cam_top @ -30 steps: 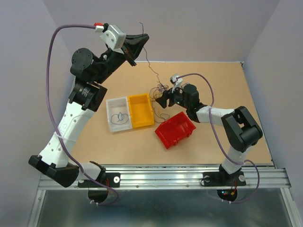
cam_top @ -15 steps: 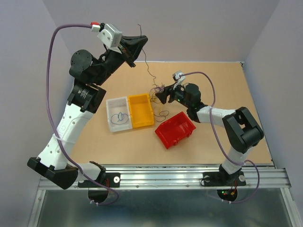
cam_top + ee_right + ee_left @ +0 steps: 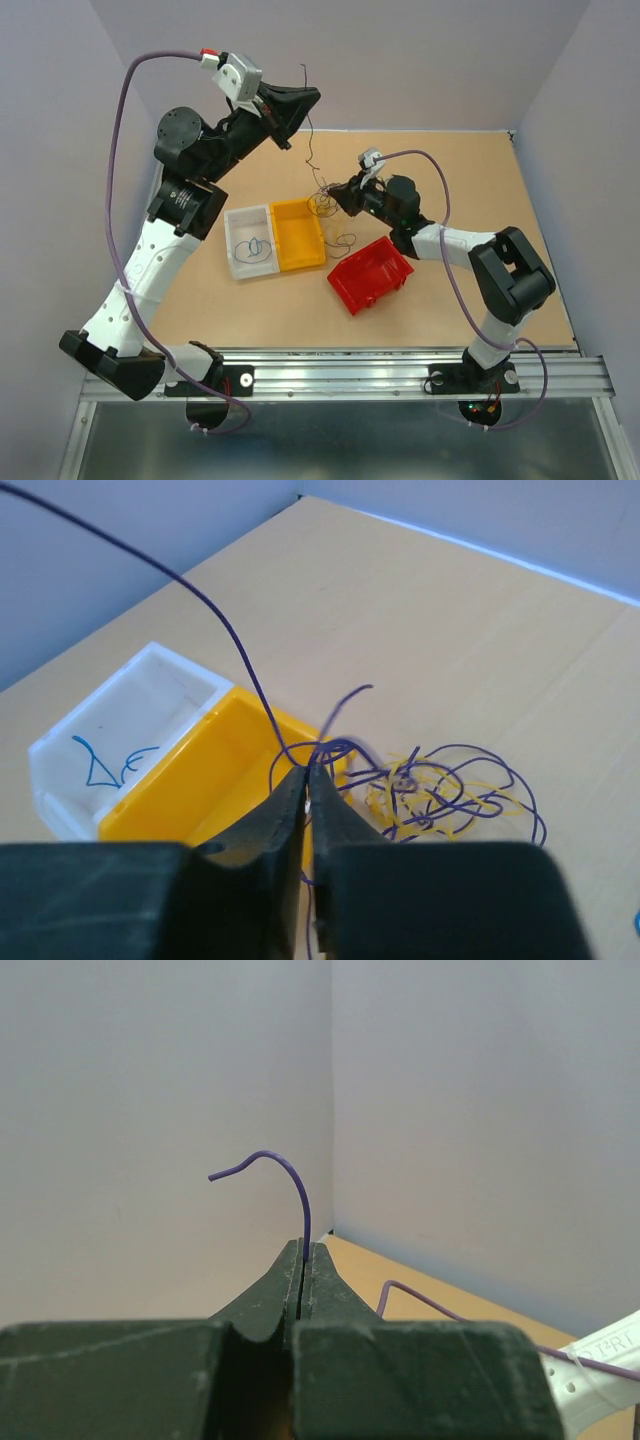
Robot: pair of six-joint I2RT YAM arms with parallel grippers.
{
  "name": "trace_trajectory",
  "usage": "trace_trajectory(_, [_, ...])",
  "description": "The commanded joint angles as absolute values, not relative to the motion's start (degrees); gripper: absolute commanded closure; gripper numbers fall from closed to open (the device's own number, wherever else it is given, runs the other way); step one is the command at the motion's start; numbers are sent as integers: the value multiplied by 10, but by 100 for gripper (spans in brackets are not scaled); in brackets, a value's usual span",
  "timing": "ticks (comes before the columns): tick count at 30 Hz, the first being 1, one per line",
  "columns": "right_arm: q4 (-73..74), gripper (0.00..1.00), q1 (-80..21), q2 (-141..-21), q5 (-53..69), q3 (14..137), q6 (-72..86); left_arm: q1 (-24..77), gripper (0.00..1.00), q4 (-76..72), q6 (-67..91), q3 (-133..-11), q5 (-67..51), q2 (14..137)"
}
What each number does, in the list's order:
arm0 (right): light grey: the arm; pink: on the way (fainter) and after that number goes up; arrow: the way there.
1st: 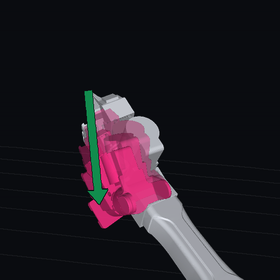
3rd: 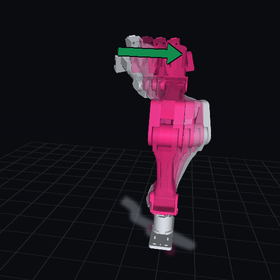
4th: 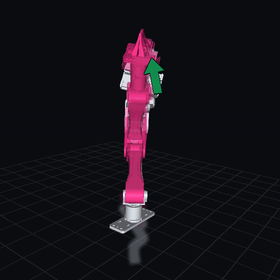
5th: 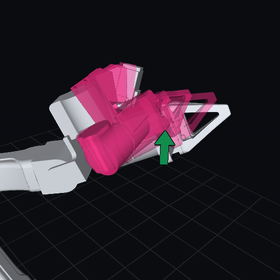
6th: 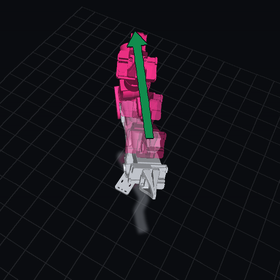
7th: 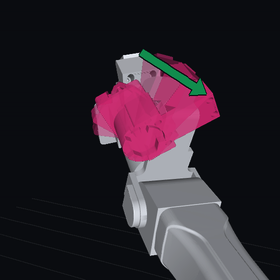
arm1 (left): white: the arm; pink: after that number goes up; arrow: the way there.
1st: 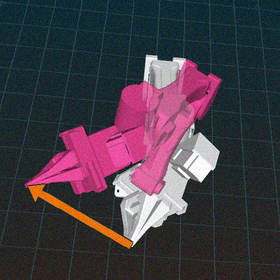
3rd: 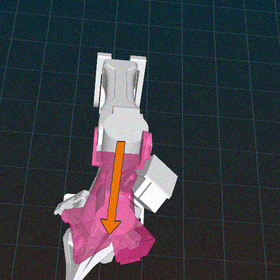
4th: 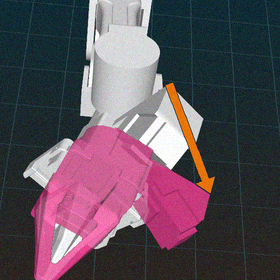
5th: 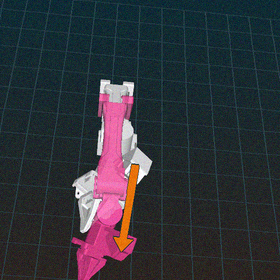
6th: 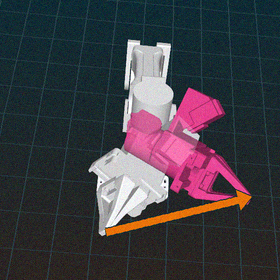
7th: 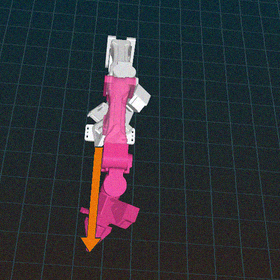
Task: Untangle the cables
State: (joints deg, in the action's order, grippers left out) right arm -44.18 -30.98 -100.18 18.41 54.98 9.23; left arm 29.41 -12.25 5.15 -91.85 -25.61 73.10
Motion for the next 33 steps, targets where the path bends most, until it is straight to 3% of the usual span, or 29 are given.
trace_trajectory(1, [-477, 95, -318, -993, 182, 587, 88, 294, 100, -156, 74, -914, -276, 719])
trace_trajectory(2, [-477, 99, -319, -991, 179, 585, 88, 294, 100, -164, 73, -908, -276, 716])
trace_trajectory(9, [-476, 99, -318, -934, 161, 542, 81, 294, 100, -171, 54, -861, -254, 702])
trace_trajectory(10, [-476, 90, -318, -928, 159, 532, 78, 294, 100, -172, 50, -849, -251, 695])
trace_trajectory(11, [-474, 72, -318, -915, 155, 525, 76, 294, 100, -177, 49, -843, -248, 690])
trace_trajectory(12, [-475, 51, -319, -911, 156, 518, 70, 294, 100, -179, 49, -837, -248, 680])
trace_trajectory(13, [-475, 22, -318, -906, 158, 508, 59, 294, 100, -183, 49, -825, -250, 677])
trace_trajectory(16, [-482, 8, -318, -903, 191, 506, 32, 294, 100, -192, 55, -792, -263, 657])
trace_trajectory(24, [-490, 15, -320, -954, 260, 545, 9, 294, 100, -170, 77, -797, -315, 658])
trace_trajectory(25, [-490, 21, -320, -964, 258, 549, 11, 294, 100, -169, 78, -795, -315, 653])
trace_trajectory(33, [-491, 40, -320, -1031, 252, 576, 21, 292, 100, -163, 46, -789, -272, 598])
